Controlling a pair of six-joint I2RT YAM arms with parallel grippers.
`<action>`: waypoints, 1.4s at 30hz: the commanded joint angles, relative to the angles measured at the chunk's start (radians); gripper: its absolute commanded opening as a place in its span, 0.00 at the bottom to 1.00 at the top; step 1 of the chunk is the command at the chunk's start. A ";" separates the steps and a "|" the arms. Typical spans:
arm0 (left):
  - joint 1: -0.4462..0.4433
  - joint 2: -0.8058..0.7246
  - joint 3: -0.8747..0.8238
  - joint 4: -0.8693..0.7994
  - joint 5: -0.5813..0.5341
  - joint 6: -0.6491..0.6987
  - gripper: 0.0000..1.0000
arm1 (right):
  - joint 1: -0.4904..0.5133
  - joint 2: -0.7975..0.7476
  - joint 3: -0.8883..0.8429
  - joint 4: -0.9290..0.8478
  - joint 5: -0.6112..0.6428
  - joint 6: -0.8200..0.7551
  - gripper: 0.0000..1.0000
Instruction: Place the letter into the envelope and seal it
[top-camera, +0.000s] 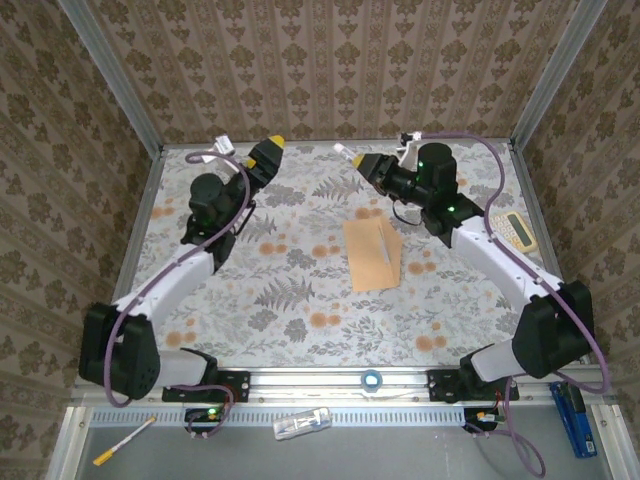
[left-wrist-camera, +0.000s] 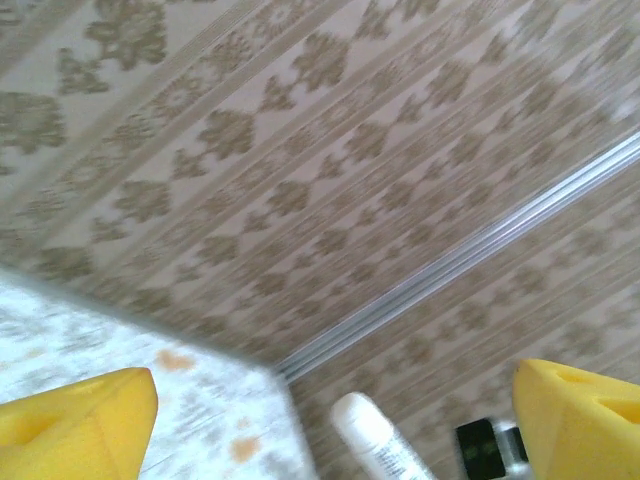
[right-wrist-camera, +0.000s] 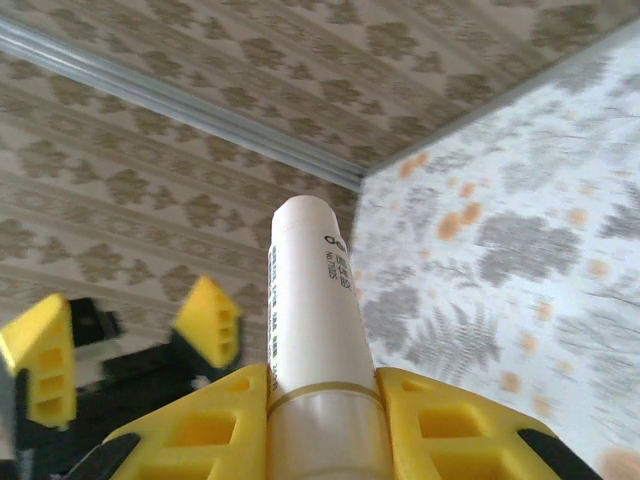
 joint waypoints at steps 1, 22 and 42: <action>-0.007 -0.044 0.132 -0.469 0.040 0.293 0.90 | -0.036 -0.059 0.013 -0.234 0.021 -0.132 0.27; -0.208 0.290 0.447 -0.982 -0.054 0.683 0.64 | -0.100 -0.076 0.070 -0.759 0.158 -0.427 0.25; -0.303 0.767 0.692 -0.986 -0.113 0.745 0.00 | -0.038 0.055 0.088 -0.888 0.254 -0.506 0.24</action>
